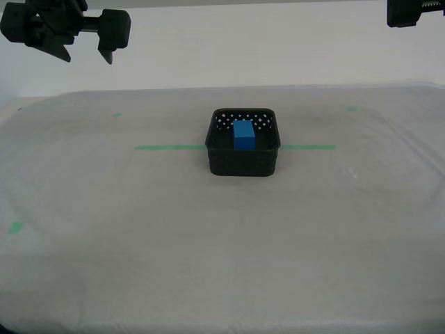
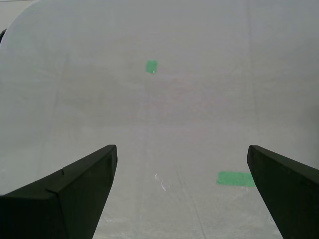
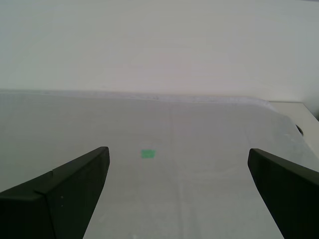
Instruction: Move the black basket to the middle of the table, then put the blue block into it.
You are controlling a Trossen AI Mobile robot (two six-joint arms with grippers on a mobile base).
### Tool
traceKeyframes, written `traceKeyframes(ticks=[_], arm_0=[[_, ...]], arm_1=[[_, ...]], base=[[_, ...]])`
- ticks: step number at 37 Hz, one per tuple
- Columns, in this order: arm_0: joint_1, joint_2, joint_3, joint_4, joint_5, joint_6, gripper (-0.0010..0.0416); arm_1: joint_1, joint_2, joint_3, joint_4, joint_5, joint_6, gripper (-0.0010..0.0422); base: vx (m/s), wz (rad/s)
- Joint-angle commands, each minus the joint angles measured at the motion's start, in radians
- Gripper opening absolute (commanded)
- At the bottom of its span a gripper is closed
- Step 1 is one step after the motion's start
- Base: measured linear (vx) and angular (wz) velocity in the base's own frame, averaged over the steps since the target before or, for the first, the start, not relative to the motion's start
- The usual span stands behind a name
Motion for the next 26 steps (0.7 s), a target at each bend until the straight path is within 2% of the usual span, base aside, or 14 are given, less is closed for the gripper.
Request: traceKeyframes(ticks=[1,26], arm_0=[[0.000,0.000,0.001,0.003,0.000,0.000,0.0389],[0.000,0.000,0.001,0.003,0.000,0.000,0.0390]], arm_1=[[0.000,0.000,0.000,0.000,-0.001,0.002,0.0357],[0.000,0.000,0.000,0.000,-0.001,0.002,0.0357]], base=[[0.000,0.000],[0.000,0.000]])
